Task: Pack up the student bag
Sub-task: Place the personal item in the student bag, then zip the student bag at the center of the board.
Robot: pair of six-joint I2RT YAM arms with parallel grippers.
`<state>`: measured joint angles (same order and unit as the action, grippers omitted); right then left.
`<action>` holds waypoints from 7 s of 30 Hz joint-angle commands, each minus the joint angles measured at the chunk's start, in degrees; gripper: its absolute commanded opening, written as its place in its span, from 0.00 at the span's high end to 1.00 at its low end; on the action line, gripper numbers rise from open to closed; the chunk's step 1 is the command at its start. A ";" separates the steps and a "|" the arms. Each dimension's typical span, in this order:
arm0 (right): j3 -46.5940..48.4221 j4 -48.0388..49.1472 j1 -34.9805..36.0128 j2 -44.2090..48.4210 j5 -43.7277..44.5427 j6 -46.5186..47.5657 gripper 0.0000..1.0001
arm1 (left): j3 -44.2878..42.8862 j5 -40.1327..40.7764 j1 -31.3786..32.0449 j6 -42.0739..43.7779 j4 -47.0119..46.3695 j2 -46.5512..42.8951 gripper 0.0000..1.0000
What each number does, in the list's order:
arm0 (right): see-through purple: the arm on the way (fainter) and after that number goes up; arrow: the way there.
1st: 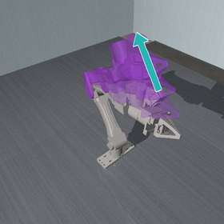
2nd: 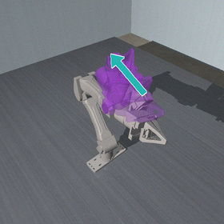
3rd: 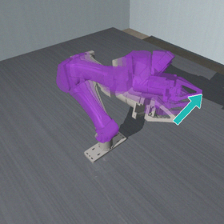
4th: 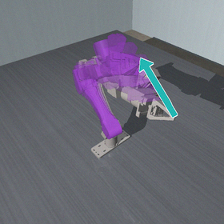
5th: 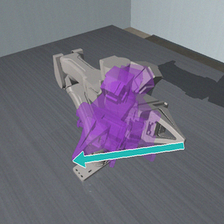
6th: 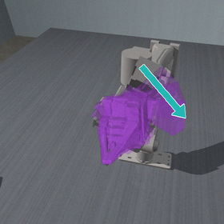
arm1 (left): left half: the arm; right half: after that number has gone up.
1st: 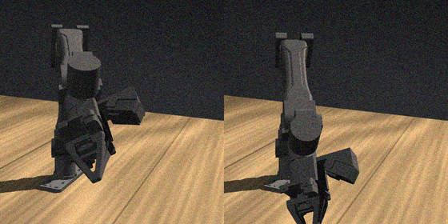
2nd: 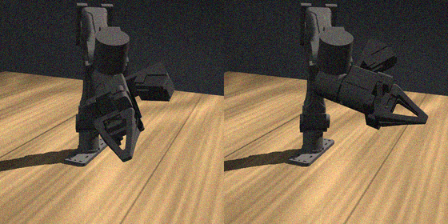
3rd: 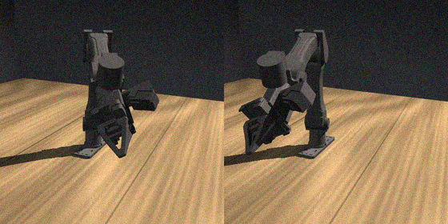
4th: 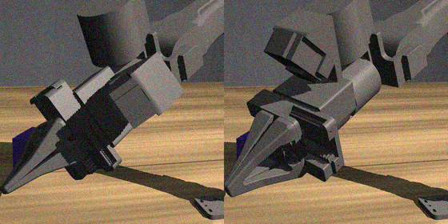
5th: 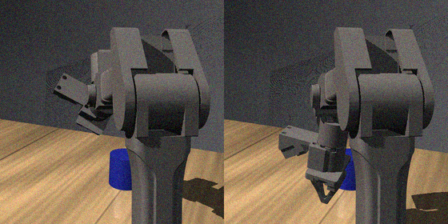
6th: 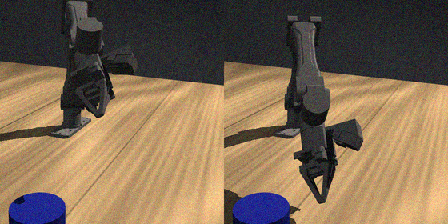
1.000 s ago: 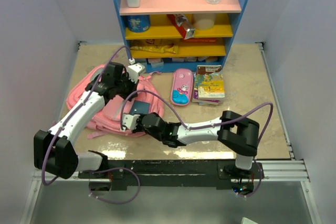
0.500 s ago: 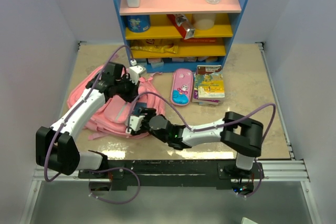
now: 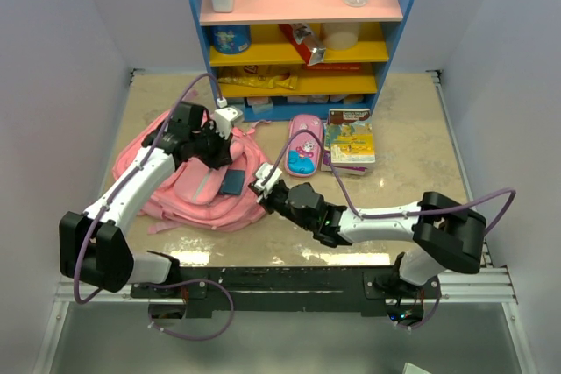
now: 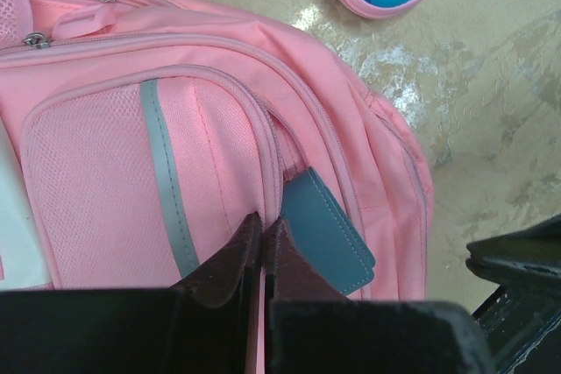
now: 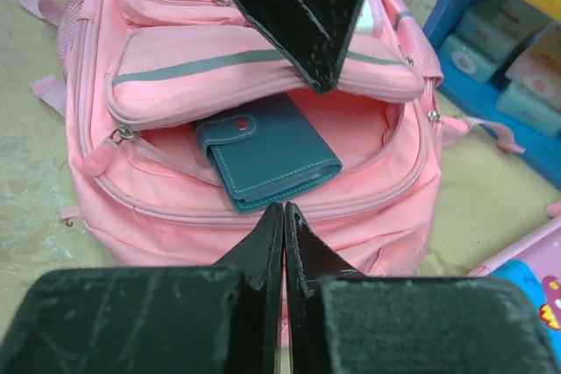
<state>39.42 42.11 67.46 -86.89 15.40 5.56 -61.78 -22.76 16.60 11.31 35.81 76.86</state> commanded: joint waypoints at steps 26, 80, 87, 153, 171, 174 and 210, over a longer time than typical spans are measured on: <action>13.22 9.66 -5.15 -18.92 -5.99 -15.23 1.00 | -1.42 -7.82 -0.16 1.78 -2.50 -4.00 1.00; 27.11 -27.78 12.08 -21.83 21.78 -34.04 0.38 | -3.97 -6.67 -8.77 9.07 0.92 -4.35 0.26; 32.38 -31.03 13.13 -23.23 20.55 -35.27 0.41 | -1.07 -9.23 -18.27 20.23 5.32 -3.29 0.29; 26.15 -24.79 1.62 -15.15 -8.89 -38.70 1.00 | 17.57 -26.81 -19.85 66.99 23.07 -15.16 0.27; 28.26 -25.41 1.01 -15.42 -14.52 -40.28 1.00 | 23.89 -22.15 -10.45 57.95 8.31 -14.81 0.72; 27.47 -25.93 0.04 -14.45 -14.69 -40.10 1.00 | 24.25 -20.75 -10.45 59.35 9.80 -14.64 0.80; 19.29 -35.34 -14.63 -11.64 -12.76 -25.78 1.00 | 16.43 -23.82 -12.03 54.61 16.13 -16.39 1.00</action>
<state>58.72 6.74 56.75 -100.14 -5.48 -23.94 -42.28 -45.23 5.58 65.19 48.97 61.78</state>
